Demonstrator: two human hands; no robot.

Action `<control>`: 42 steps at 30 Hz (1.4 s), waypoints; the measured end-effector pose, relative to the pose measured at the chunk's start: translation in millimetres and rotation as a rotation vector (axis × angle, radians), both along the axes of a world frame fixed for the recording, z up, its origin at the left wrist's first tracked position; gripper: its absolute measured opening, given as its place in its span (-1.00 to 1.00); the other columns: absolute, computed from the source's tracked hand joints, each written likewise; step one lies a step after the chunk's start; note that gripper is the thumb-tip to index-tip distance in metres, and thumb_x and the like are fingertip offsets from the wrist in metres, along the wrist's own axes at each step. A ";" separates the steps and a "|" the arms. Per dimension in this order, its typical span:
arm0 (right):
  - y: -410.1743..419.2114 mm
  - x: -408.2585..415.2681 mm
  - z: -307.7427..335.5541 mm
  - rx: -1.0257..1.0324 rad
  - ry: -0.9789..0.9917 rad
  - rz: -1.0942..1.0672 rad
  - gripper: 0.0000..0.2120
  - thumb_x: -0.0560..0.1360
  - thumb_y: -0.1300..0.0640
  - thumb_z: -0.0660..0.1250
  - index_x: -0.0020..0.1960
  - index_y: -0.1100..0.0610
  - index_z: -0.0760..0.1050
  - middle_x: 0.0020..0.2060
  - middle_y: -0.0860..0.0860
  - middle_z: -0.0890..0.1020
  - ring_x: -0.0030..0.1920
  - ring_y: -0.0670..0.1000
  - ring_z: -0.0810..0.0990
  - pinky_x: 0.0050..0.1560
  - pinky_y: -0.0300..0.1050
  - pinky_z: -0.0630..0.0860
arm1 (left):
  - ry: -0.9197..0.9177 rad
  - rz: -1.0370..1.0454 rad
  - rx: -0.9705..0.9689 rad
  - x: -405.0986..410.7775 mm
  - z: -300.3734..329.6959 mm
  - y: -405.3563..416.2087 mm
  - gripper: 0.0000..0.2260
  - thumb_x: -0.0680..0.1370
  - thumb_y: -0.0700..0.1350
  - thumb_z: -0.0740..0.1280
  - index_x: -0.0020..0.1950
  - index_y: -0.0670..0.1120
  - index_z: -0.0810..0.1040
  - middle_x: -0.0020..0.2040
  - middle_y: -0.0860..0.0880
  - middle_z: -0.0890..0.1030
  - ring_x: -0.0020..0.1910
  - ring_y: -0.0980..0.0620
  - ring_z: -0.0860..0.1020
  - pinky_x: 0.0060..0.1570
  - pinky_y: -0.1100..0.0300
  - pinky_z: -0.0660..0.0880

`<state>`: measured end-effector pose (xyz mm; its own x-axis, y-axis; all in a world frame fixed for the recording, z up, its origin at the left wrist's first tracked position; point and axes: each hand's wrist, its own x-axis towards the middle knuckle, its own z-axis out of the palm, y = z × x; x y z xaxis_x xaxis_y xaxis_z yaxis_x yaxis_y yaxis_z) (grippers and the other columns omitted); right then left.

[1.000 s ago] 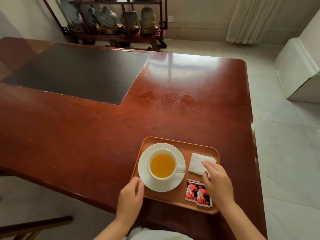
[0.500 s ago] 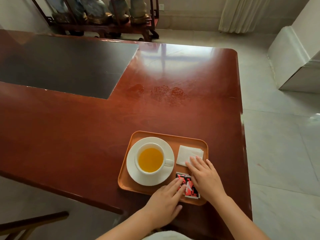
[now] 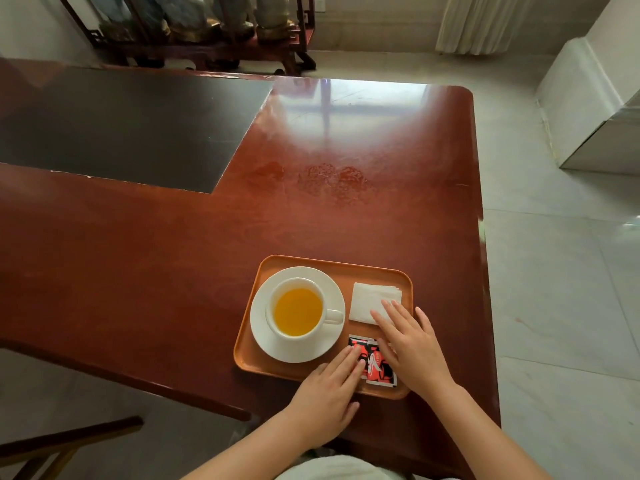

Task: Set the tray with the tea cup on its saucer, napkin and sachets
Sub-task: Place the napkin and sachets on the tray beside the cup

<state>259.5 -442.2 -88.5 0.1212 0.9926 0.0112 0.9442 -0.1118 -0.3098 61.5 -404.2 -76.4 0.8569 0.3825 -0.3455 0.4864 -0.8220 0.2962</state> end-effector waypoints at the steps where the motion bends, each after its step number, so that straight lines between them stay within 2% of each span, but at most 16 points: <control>1: -5.0 -0.2 -0.3 0.030 0.012 -0.007 -0.54 0.45 0.06 0.38 0.33 0.04 0.41 0.36 0.08 0.44 0.40 0.09 0.34 0.38 0.16 0.22 | 0.000 -0.010 0.009 -0.3 -0.3 -0.2 -0.45 0.63 0.02 0.04 0.53 -0.07 -0.13 0.56 -0.04 -0.18 0.49 0.04 -0.30 0.46 0.02 0.03; 6: -44.2 -13.1 -13.6 0.081 0.004 0.096 -0.53 0.33 0.03 0.50 0.21 0.05 0.53 0.22 0.00 0.58 0.30 0.00 0.46 0.34 0.08 0.31 | 0.039 -0.068 0.051 -0.4 -3.2 -1.0 -0.45 0.62 0.03 0.03 0.53 -0.08 -0.12 0.56 -0.03 -0.16 0.45 0.05 -0.33 0.44 -0.05 0.08; 12: -47.5 -14.4 -11.8 0.104 -0.058 -0.068 -0.57 0.26 0.08 0.57 0.11 0.11 0.61 0.11 0.03 0.66 0.19 0.06 0.58 0.23 0.15 0.41 | 0.083 -0.064 0.059 0.2 -2.0 1.1 -0.46 0.63 0.05 0.00 0.53 -0.10 -0.12 0.56 -0.04 -0.18 0.42 0.06 -0.36 0.44 -0.05 0.05; 15: -45.7 -13.8 -9.6 0.122 -0.082 -0.065 -0.57 0.26 0.08 0.57 0.10 0.11 0.61 0.09 0.03 0.66 0.18 0.06 0.58 0.22 0.16 0.42 | 0.071 -0.047 0.070 0.3 0.1 1.5 -0.45 0.63 0.06 0.00 0.53 -0.07 -0.15 0.55 -0.04 -0.19 0.44 0.04 -0.35 0.46 -0.02 -0.04; 17: -45.7 -13.0 -8.8 0.130 -0.079 -0.070 -0.56 0.25 0.09 0.58 0.10 0.11 0.61 0.09 0.04 0.66 0.18 0.06 0.58 0.22 0.16 0.42 | 0.037 -0.056 0.113 -0.1 0.1 -0.2 -0.44 0.62 0.07 0.02 0.53 -0.03 -0.14 0.55 -0.04 -0.17 0.48 -0.01 -0.28 0.45 -0.03 -0.10; 19: -46.1 -13.2 -8.4 0.137 -0.076 -0.068 -0.55 0.24 0.11 0.58 0.10 0.11 0.61 0.09 0.04 0.66 0.18 0.05 0.59 0.21 0.15 0.43 | 0.013 -0.062 0.174 -1.1 -1.6 -0.9 -0.45 0.60 0.08 0.04 0.54 -0.02 -0.06 0.55 -0.06 -0.08 0.51 -0.06 -0.15 0.43 -0.09 -0.03; 20: -46.2 -13.5 -8.3 0.139 -0.077 -0.063 -0.55 0.24 0.11 0.58 0.10 0.11 0.61 0.09 0.03 0.67 0.17 0.05 0.59 0.21 0.14 0.44 | 0.018 -0.054 0.173 -1.3 -1.9 -0.8 -0.45 0.60 0.09 0.04 0.54 -0.02 -0.05 0.56 -0.07 -0.07 0.51 -0.06 -0.15 0.44 -0.09 -0.03; 24: -46.3 -14.7 -7.9 0.136 -0.072 -0.052 -0.55 0.23 0.12 0.59 0.10 0.11 0.62 0.08 0.03 0.67 0.17 0.04 0.59 0.18 0.12 0.47 | 0.047 -0.038 0.105 -2.3 -5.0 1.2 -0.45 0.62 0.10 -0.01 0.53 -0.01 -0.14 0.56 -0.07 -0.18 0.50 -0.02 -0.26 0.46 -0.02 -0.17; 28: -45.9 -15.2 -8.8 0.144 -0.070 -0.050 -0.56 0.23 0.12 0.59 0.10 0.10 0.62 0.08 0.03 0.67 0.17 0.04 0.59 0.19 0.12 0.46 | 0.027 -0.012 0.088 0.4 -6.6 2.1 -0.45 0.62 0.08 0.02 0.54 -0.02 -0.12 0.56 -0.08 -0.17 0.50 -0.03 -0.26 0.46 0.01 -0.12; 31: -45.7 -14.6 -9.6 0.148 -0.070 -0.051 -0.56 0.24 0.11 0.58 0.10 0.10 0.62 0.08 0.02 0.67 0.17 0.04 0.58 0.21 0.13 0.44 | 0.020 -0.009 0.090 3.3 -6.4 3.1 -0.45 0.62 0.07 0.03 0.54 -0.02 -0.12 0.56 -0.07 -0.17 0.49 -0.02 -0.29 0.45 0.04 -0.16; 42: -44.3 -11.6 -10.3 0.159 -0.067 -0.019 -0.56 0.26 0.12 0.57 0.11 0.10 0.61 0.10 0.02 0.66 0.18 0.03 0.58 0.22 0.15 0.42 | 0.032 -0.019 0.088 0.6 -8.6 2.2 -0.44 0.62 0.06 0.04 0.53 -0.02 -0.16 0.55 -0.07 -0.20 0.46 -0.02 -0.34 0.46 0.03 -0.14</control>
